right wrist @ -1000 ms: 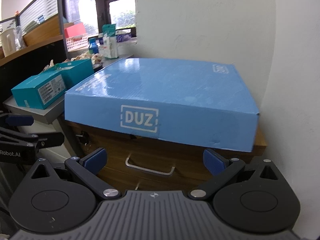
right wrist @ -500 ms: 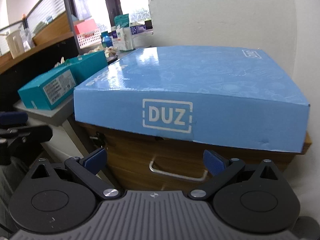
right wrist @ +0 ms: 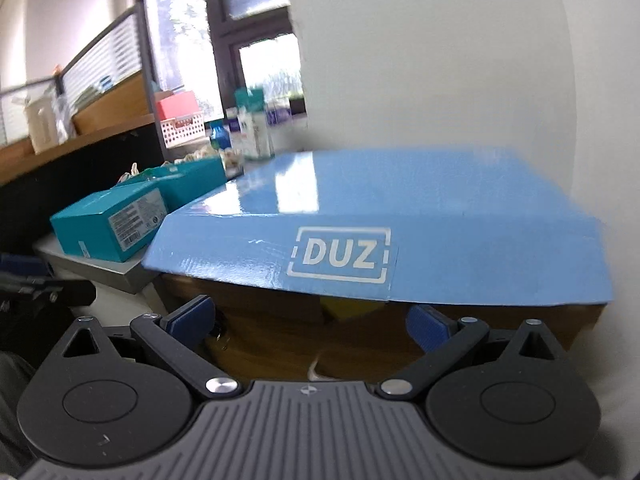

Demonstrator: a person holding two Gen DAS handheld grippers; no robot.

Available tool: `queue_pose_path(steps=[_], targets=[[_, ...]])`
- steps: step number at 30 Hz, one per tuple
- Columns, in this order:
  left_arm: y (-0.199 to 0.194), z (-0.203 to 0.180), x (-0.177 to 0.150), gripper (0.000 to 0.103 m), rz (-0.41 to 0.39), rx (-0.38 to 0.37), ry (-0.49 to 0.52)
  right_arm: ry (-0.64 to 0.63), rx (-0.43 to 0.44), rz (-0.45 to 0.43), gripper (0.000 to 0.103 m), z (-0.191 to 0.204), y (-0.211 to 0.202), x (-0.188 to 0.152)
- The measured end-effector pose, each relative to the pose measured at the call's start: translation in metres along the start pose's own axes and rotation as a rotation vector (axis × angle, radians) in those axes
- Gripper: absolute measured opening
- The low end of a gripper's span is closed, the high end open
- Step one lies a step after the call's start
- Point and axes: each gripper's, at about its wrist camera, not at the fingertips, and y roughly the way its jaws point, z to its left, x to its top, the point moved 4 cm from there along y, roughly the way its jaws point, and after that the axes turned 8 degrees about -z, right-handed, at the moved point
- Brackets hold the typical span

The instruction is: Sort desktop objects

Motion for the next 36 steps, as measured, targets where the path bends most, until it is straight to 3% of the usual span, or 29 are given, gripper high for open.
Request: queue_pose_path(steps=[8,12,18,24,30,33,36], targets=[[0.002,0.014,0.013,0.103,-0.021,0.003,-0.031,-0.280,-0.059,-0.227,0.102,0.018,-0.011,0.082],[0.004,0.020,0.022,0.103,-0.034,0.003,-0.048,-0.389,-0.093,-0.292,0.102,0.015,0.014,0.130],[0.014,0.027,0.041,0.103,-0.068,-0.002,-0.062,-0.505,-0.184,-0.319,0.102,0.000,0.094,0.196],[0.039,0.030,0.076,0.103,-0.135,-0.018,-0.056,-0.465,-0.249,-0.264,0.103,-0.034,0.201,0.252],[0.060,0.033,0.092,0.103,-0.153,-0.038,-0.038,-0.388,-0.294,-0.038,0.103,-0.073,0.298,0.260],[0.064,0.037,0.095,0.103,-0.148,-0.050,-0.036,-0.345,-0.294,0.027,0.103,-0.084,0.311,0.244],[0.068,0.042,0.096,0.103,-0.136,-0.062,-0.033,-0.323,-0.256,0.033,0.103,-0.080,0.297,0.227]])
